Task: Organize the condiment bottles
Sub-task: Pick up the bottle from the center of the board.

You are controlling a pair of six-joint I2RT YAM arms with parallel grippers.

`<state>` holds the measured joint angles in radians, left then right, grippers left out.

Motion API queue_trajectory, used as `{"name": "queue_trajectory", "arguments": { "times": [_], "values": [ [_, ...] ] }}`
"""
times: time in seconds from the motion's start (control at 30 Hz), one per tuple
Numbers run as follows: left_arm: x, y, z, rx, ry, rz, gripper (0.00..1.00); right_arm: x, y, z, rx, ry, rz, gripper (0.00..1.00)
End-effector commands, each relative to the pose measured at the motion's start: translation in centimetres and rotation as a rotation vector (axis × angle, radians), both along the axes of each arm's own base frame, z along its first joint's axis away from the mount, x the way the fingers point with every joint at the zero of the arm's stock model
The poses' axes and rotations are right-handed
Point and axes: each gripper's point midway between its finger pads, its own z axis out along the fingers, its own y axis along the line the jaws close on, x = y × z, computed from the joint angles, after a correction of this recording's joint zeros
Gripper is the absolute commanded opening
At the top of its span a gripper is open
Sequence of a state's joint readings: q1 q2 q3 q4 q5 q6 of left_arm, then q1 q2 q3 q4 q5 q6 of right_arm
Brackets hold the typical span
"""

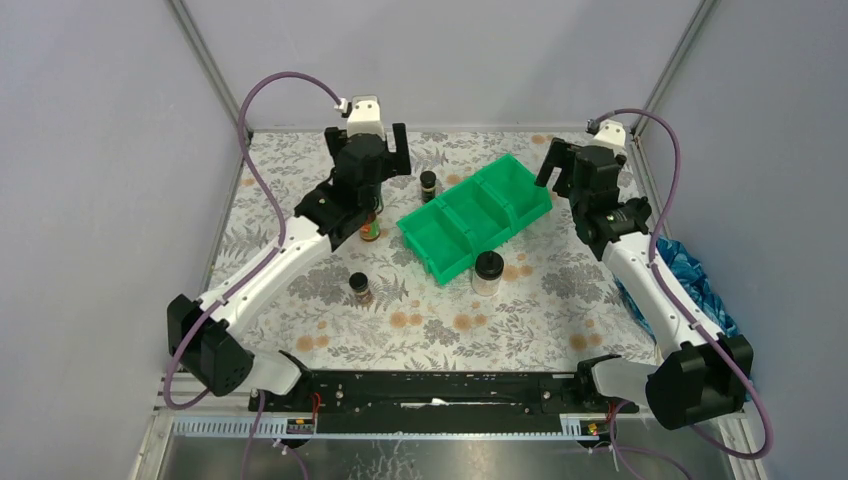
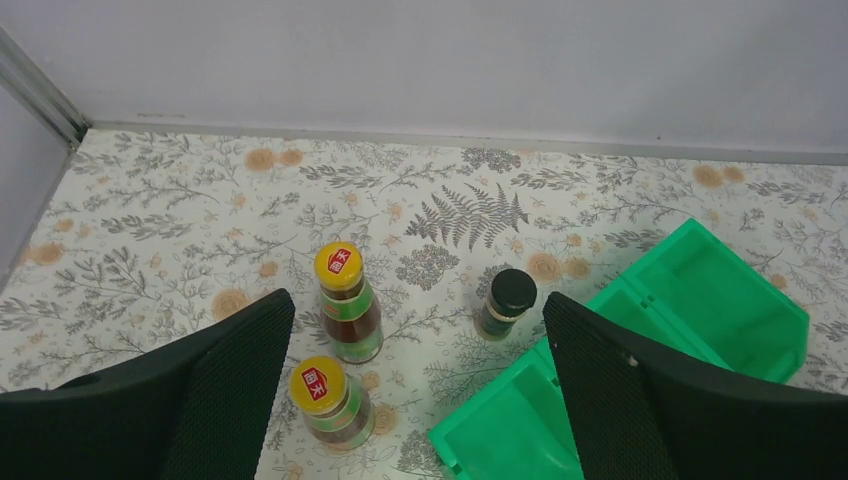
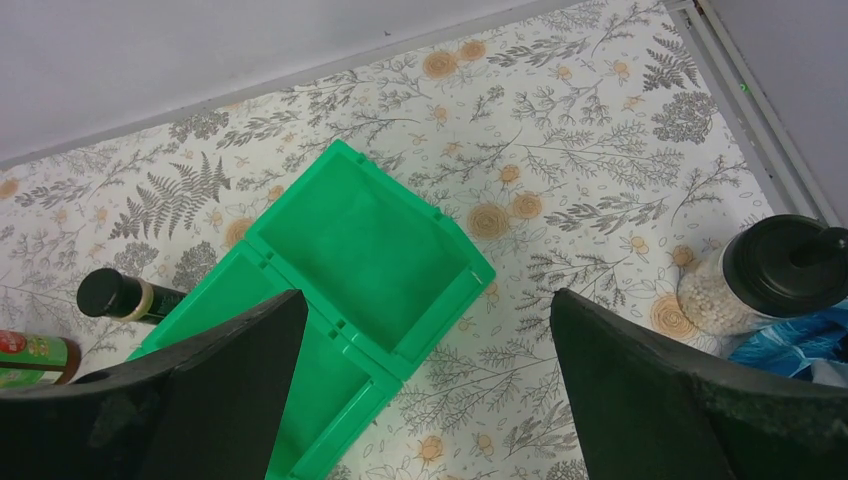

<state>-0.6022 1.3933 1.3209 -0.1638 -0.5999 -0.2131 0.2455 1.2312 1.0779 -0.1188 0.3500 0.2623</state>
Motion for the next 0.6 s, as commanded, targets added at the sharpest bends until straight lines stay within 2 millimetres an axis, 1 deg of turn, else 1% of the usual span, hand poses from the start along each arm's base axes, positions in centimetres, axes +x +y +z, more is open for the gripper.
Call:
{"name": "queue_trajectory", "arguments": {
  "times": [0.0,0.13,0.23,0.27,0.33,0.43,0.57],
  "values": [
    [1.2,1.0,-0.1,-0.057,0.034,0.039,0.99,0.0,0.5,2.3,0.037,-0.109,0.009,1.0],
    [2.1,2.3,-1.4,-0.071,0.087,0.09,0.99,-0.1,0.9,3.6,0.069,-0.181,0.028,1.0],
    [2.9,2.7,-2.3,-0.074,0.118,0.11,0.99,-0.1,1.3,4.2,0.086,-0.204,0.049,1.0],
    [3.2,2.9,-2.8,-0.07,0.135,0.125,0.99,-0.1,1.4,4.3,0.085,-0.204,0.055,1.0],
    [3.6,3.2,-3.7,-0.07,0.172,0.145,0.99,0.0,1.5,4.3,0.08,-0.202,0.06,1.0],
    [4.1,3.5,-5.0,-0.064,0.228,0.161,0.99,-0.1,1.4,3.6,0.072,-0.181,0.054,1.0],
    [4.2,4.0,-6.3,-0.056,0.274,0.177,0.99,0.0,1.1,2.5,0.058,-0.15,0.04,1.0]
  ]
}}
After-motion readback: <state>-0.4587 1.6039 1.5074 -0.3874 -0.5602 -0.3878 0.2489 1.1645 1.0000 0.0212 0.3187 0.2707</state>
